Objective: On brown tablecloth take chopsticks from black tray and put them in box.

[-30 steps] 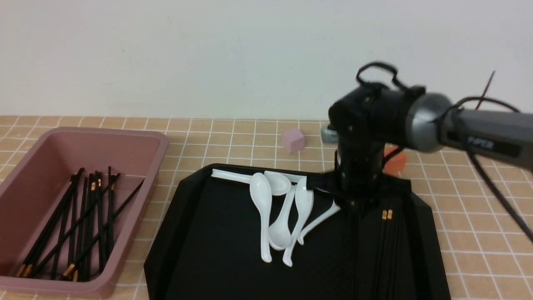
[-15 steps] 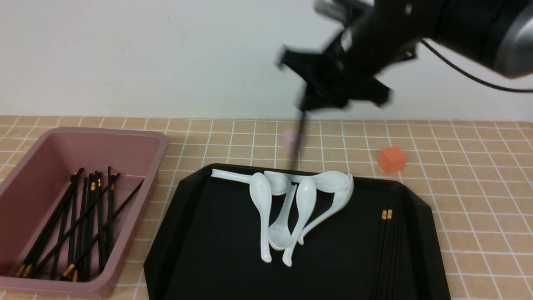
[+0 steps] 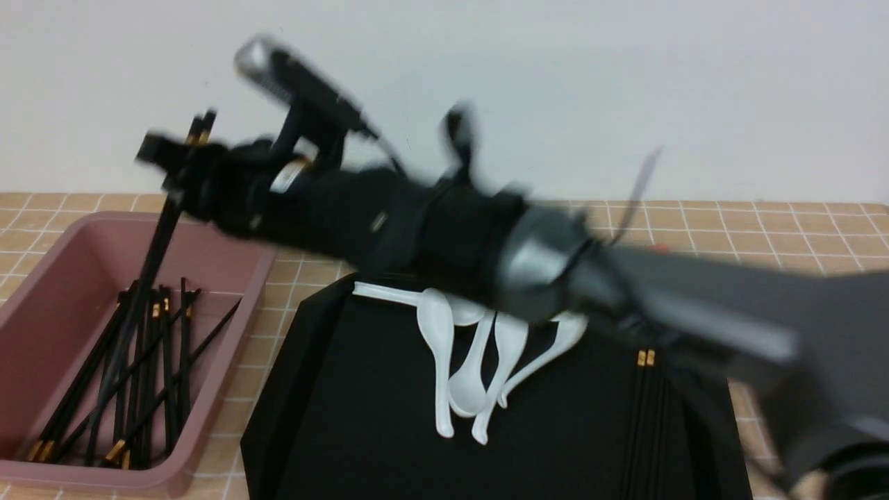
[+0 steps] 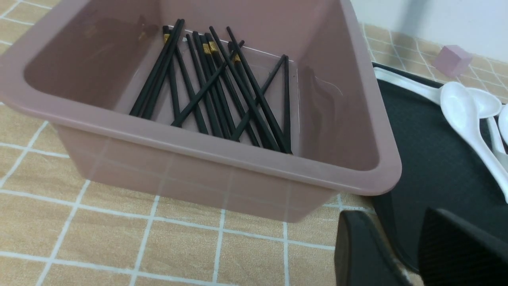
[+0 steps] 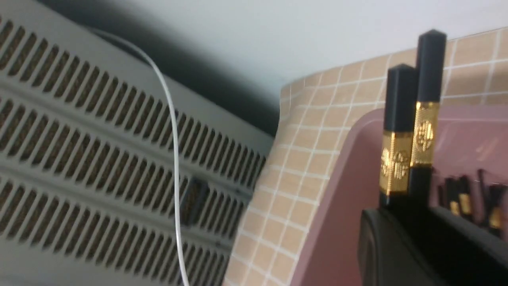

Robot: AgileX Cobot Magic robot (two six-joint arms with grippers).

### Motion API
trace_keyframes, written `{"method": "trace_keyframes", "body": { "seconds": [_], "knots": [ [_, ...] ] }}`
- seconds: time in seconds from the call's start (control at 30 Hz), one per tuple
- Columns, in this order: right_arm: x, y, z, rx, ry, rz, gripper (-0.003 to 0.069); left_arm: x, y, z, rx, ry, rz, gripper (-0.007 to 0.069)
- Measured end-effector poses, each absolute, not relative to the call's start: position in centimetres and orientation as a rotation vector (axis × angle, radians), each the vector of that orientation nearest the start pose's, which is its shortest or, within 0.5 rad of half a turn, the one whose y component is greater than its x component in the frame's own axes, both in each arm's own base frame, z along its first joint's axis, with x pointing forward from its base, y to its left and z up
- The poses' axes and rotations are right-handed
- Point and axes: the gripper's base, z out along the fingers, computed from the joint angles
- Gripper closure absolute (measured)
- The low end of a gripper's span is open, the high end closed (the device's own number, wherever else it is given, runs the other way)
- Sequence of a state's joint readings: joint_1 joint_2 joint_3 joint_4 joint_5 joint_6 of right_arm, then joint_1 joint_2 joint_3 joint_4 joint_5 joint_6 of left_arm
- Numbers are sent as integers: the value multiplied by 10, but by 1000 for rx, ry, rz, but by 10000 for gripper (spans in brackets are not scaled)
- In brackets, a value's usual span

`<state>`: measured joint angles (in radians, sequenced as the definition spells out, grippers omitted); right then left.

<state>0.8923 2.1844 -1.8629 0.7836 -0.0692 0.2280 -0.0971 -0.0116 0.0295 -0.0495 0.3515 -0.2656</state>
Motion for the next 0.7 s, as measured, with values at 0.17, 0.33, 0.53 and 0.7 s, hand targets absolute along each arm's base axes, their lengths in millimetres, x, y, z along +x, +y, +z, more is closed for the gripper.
{"method": "trace_keyframes", "body": {
  "seconds": [0.17,0.33,0.53,0.7],
  "knots": [
    [340,424,246,228,1916,1264,521,53,-7,172,-188,1854,-300,386],
    [345,427,224,247,1927,1229,521,53,-7,172,-188,1854,-300,386],
    [344,429,216,165,1950,1185,449,53,-7,172,-188,1854,-300,386],
    [340,432,212,35,1987,1138,334,53,-7,172,-188,1854,-300,386]
  ]
}}
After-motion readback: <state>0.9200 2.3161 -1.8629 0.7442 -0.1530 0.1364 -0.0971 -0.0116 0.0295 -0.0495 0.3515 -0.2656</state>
